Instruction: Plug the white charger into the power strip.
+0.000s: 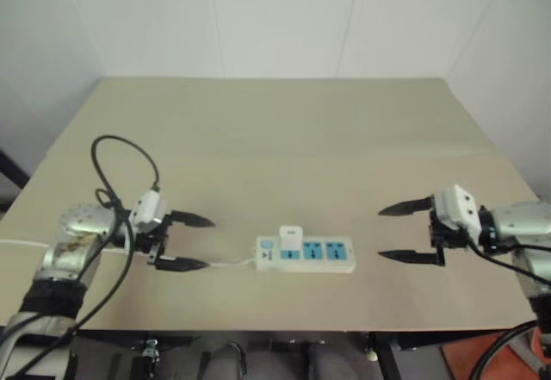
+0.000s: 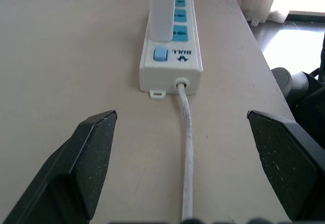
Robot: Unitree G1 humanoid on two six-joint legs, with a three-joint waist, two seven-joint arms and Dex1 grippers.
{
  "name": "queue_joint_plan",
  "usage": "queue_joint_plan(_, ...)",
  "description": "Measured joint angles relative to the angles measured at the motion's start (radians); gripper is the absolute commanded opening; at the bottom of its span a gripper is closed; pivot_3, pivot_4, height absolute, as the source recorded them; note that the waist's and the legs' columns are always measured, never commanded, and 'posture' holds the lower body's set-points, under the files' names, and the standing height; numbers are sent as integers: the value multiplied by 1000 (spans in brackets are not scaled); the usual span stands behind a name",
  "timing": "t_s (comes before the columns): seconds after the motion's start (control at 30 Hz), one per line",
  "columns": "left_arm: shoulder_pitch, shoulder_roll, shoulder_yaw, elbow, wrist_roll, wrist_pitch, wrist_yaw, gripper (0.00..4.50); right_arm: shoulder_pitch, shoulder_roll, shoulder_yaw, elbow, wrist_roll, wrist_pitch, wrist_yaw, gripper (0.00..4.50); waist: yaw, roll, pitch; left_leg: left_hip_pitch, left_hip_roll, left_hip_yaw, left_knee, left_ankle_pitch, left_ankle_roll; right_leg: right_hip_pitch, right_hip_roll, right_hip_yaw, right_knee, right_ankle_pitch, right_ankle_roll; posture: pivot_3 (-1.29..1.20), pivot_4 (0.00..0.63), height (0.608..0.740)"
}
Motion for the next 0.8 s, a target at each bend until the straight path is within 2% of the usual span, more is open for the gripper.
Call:
queue_joint_plan(0.17, 0, -9, 0, 14, 0, -7, -1, 4468, 62, -55, -40, -29, 12, 58, 3, 4500, 0, 0, 2, 1, 0, 0, 1, 0, 0, 1, 0, 0, 1, 0, 0, 0, 150, 740)
queue_joint_plan(0.4, -2, -51, 0, 18, 5, -7, -1, 4468, 90, -55, -74, -63, 18, 62, -14, 4500, -4, -1, 3, 1, 0, 0, 1, 0, 0, 1, 0, 0, 1, 0, 0, 0, 150, 740)
queue_joint_plan(0.8, -9, -58, -7, 41, 7, -18, -1, 4468, 150, -55, -100, -99, 31, 75, -59, 4500, -2, -1, 3, 1, 0, 0, 3, 0, 0, 1, 0, 1, 3, 1, 0, 0, 150, 740)
